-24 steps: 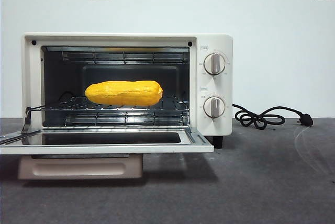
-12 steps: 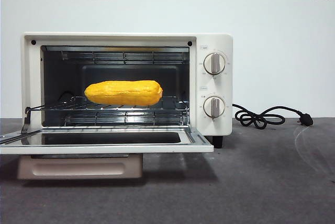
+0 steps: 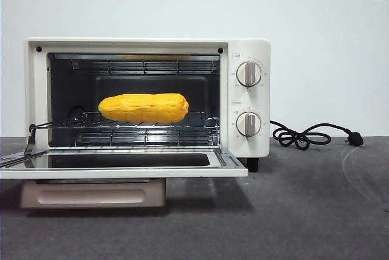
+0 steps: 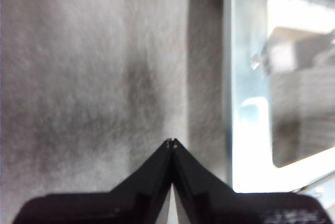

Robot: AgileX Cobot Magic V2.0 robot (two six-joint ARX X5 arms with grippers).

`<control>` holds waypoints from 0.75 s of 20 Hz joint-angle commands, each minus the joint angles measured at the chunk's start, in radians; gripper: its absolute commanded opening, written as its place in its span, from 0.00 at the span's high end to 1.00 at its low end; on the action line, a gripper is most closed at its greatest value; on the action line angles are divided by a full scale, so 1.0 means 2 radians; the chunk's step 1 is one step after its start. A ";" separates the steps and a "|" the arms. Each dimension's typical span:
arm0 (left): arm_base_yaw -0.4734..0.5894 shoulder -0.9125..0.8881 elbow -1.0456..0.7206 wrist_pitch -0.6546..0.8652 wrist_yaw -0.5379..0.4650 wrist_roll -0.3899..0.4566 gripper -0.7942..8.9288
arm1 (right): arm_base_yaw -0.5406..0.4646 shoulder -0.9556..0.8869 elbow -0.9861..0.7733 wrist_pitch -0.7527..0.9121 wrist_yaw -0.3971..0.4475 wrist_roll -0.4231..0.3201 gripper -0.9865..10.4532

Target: Take the corn from the table,put the corn in the oven

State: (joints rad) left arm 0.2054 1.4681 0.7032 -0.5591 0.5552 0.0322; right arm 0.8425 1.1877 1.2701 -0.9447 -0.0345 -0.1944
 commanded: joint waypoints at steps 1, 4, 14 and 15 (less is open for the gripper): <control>-0.016 0.011 -0.002 -0.008 -0.007 0.001 0.93 | 0.000 -0.001 0.002 0.001 -0.002 0.004 0.92; -0.026 0.020 -0.002 -0.021 0.002 0.009 0.93 | 0.000 -0.001 0.002 0.001 -0.002 0.005 0.92; -0.005 0.020 0.024 -0.061 0.129 0.029 0.93 | 0.000 -0.001 0.002 0.001 -0.002 0.009 0.92; -0.002 0.019 0.036 -0.073 0.131 0.033 0.93 | 0.000 -0.001 0.002 0.000 -0.002 0.010 0.92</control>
State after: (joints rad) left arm 0.2012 1.5040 0.7715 -0.7162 0.7792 0.0750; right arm 0.8425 1.1877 1.2701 -0.9459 -0.0345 -0.1886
